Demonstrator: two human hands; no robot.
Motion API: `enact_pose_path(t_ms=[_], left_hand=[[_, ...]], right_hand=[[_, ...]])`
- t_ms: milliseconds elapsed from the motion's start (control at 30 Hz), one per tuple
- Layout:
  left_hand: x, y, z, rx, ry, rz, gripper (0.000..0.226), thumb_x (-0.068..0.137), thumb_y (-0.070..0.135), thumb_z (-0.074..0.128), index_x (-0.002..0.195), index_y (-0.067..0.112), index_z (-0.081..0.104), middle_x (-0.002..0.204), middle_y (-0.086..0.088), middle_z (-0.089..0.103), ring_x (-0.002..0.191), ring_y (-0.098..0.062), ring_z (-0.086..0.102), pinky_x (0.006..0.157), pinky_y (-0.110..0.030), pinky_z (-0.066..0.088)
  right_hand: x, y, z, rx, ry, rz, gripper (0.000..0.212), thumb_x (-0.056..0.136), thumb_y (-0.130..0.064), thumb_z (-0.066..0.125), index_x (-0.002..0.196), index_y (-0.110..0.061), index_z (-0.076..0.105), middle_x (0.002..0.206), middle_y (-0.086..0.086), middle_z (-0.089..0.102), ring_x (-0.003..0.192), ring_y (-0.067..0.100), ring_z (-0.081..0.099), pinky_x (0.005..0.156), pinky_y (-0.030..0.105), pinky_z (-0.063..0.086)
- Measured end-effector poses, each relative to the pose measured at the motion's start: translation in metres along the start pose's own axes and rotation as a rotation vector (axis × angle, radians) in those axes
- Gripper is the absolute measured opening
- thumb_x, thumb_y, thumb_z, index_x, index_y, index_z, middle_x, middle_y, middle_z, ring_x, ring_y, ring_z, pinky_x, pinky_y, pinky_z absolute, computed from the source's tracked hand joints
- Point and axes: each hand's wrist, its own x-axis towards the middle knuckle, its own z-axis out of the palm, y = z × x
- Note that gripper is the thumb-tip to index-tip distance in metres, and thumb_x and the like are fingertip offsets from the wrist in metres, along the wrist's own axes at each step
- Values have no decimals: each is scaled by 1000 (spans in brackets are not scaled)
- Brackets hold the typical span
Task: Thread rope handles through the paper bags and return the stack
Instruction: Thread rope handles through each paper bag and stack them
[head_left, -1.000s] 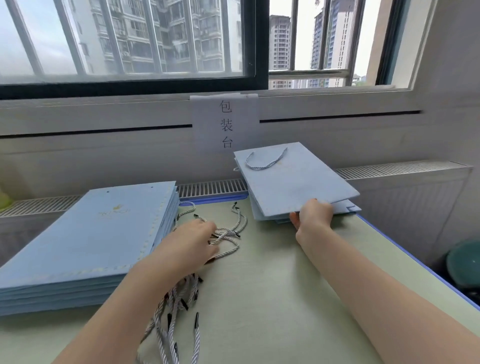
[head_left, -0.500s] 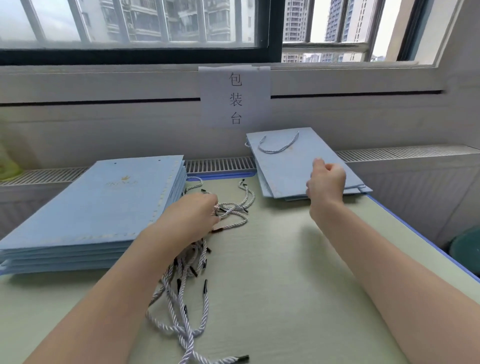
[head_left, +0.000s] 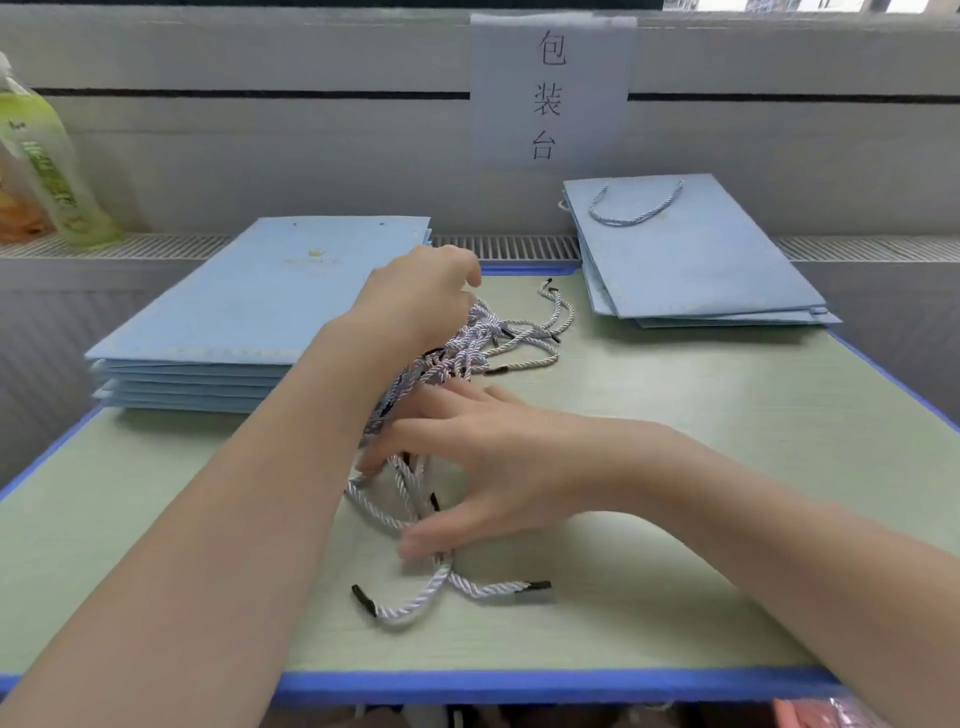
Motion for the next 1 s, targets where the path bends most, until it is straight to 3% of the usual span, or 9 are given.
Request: enact_pose_path(t_ms=[67, 233, 367, 433, 567, 633, 733, 900, 1000], left_hand=[[0, 1, -1, 22, 8, 17, 28, 96, 20, 45, 122, 22, 55, 124, 0, 59, 115, -23, 50, 88, -35, 39], [-1, 4, -2, 187, 85, -25, 32, 94, 16, 47, 125, 18, 50, 125, -9, 53, 120, -30, 43, 92, -39, 35], [-3, 1, -7, 266, 20, -338, 45, 92, 15, 50, 133, 8, 34, 132, -20, 42, 125, -38, 36, 97, -45, 32], [-4, -4, -7, 231, -39, -452, 43, 92, 18, 51, 130, 4, 36, 131, -22, 44, 125, -39, 38, 97, -44, 33], [-5, -8, -8, 268, -66, -412, 19, 94, 18, 52, 110, 9, 52, 121, -16, 55, 116, -35, 50, 81, -35, 35], [-7, -6, -12, 323, -77, -369, 19, 95, 17, 50, 112, 9, 54, 120, -15, 55, 114, -35, 51, 77, -33, 32], [-7, -5, -12, 407, -97, -321, 21, 96, 14, 46, 114, 6, 54, 120, -16, 55, 114, -35, 51, 81, -34, 35], [-7, -5, -24, 335, 32, -324, 13, 89, -4, 44, 93, 8, 46, 98, -17, 50, 98, -38, 52, 74, -35, 33], [-6, -6, -19, 261, -28, -361, 7, 95, 14, 50, 101, 10, 50, 114, -16, 55, 104, -36, 50, 79, -37, 35]], right_hand=[[3, 1, 5, -94, 72, -2, 44, 84, -53, 58, 124, -38, 49, 128, -7, 43, 121, 17, 35, 103, 41, 31], [8, 37, -3, -144, 177, 91, 29, 92, -20, 54, 121, -16, 57, 121, 5, 51, 112, 29, 45, 94, 42, 39], [4, 62, -12, -250, 280, 246, 28, 94, -24, 50, 121, -18, 56, 121, 2, 53, 115, 23, 46, 94, 40, 39], [3, 70, -14, -239, 351, 295, 28, 96, -26, 49, 120, -17, 58, 119, 2, 55, 113, 23, 47, 95, 38, 38], [5, 73, -21, 111, 657, 362, 22, 95, -17, 51, 113, -9, 63, 105, 2, 55, 95, 17, 56, 86, 22, 41], [5, 73, -29, 247, 835, 364, 17, 92, -7, 54, 104, -12, 64, 97, 3, 59, 83, 15, 60, 78, 16, 45], [0, 72, -42, 551, 970, 377, 24, 92, 2, 48, 89, -18, 61, 81, 2, 60, 68, 14, 63, 70, 28, 54], [-5, 71, -54, 1139, 924, 476, 40, 90, 10, 32, 81, -12, 65, 73, 2, 55, 51, 5, 53, 60, 18, 50], [-6, 72, -54, 1316, 816, 485, 37, 91, 7, 35, 88, -11, 67, 77, 2, 61, 58, 10, 58, 62, 22, 49]])
